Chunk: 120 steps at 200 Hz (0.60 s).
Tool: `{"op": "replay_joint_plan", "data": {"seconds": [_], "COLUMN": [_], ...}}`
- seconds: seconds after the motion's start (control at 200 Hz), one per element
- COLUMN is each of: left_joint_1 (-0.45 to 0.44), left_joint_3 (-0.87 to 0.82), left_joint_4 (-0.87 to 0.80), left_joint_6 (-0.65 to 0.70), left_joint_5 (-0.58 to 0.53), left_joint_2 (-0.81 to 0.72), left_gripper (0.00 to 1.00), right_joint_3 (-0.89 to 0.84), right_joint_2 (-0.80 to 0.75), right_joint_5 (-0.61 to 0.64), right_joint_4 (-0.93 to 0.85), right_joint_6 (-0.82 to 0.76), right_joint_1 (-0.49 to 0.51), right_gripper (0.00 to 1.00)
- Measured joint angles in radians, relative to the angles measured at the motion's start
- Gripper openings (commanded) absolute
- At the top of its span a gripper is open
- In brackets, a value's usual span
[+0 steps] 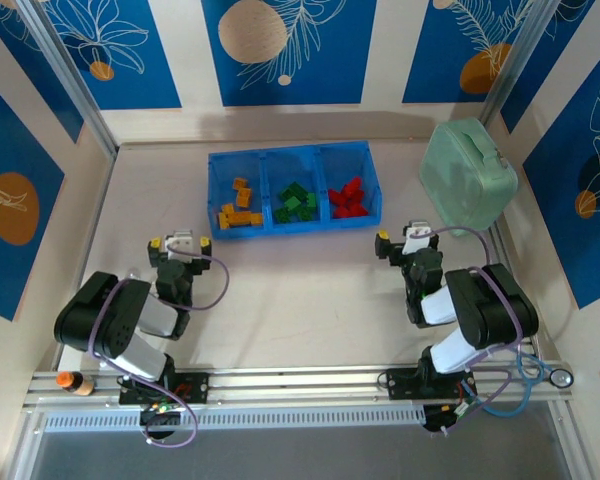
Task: Sort the legos into containers by color
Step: Reset both arms
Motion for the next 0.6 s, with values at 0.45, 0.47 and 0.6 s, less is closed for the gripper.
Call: {"op": "replay_joint_plan", "data": {"seconds": [0.45, 0.47, 0.6], "left_joint_1": [0.002, 0.005, 0.060], "left_joint_3": [0.045, 0.054, 0.162], "left_joint_4": [0.002, -0.009, -0.188], "left_joint_6": [0.044, 0.043, 0.010], "left_joint_5": [0.109, 0.112, 0.151], "left_joint_2": [0.066, 0.063, 0.043], "left_gripper": [1.00, 1.00, 1.00], "right_joint_3": [0.223, 0.222, 0.222], "right_joint_2": [-0.026, -0.029, -0.030], "right_joint_5": [-0.023, -0.023, -0.033], "right_joint_4": [-0.319, -0.327, -0.383], "right_joint_6": [0.067, 0.071, 0.089], "right_joint_1": [-0.110, -0.114, -0.117], "right_gripper": [0.99, 0.99, 0.99]}}
